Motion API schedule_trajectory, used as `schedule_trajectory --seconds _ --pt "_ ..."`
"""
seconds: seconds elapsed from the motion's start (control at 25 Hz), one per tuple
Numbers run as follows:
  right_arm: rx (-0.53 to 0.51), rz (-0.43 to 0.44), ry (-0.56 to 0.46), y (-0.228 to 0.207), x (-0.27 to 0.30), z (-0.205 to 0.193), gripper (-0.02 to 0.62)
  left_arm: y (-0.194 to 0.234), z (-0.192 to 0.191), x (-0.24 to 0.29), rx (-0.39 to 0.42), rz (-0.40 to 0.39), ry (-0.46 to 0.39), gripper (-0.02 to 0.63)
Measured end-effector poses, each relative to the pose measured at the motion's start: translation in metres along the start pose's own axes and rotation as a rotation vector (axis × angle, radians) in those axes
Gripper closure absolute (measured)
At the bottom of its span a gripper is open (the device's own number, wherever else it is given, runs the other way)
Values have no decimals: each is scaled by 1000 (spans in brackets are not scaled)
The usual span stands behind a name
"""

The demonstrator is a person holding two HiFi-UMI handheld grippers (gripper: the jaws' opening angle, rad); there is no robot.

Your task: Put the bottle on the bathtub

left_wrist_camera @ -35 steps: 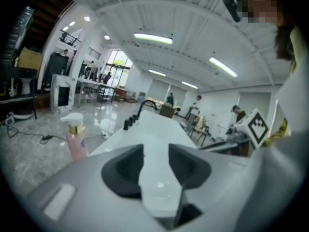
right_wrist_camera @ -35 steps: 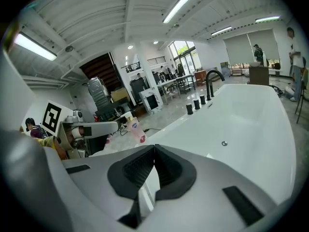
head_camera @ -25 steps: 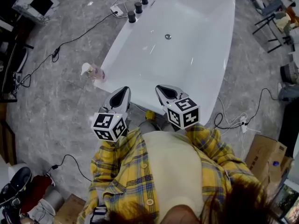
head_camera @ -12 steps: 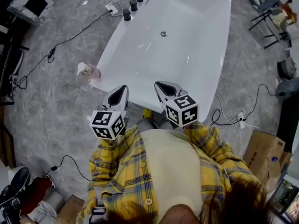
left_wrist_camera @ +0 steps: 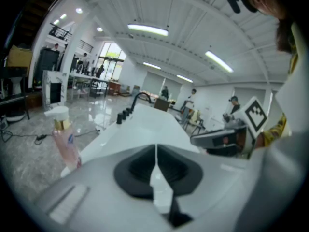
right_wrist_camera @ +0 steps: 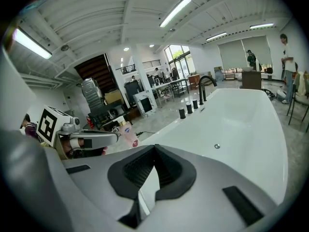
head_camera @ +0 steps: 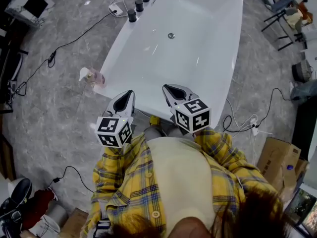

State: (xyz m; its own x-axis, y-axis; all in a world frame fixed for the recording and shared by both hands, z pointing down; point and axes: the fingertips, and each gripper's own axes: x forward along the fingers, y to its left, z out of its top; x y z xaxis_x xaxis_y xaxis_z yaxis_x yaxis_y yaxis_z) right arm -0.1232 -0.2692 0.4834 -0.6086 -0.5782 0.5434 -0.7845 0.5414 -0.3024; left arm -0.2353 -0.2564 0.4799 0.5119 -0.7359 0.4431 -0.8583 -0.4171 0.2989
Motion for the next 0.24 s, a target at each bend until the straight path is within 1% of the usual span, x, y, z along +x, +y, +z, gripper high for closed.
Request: schedule_trajectory --seconds 0.24 --pt "1 -4 -6 -2 2 3 581 2 0 -1 -4 -2 -2 592"
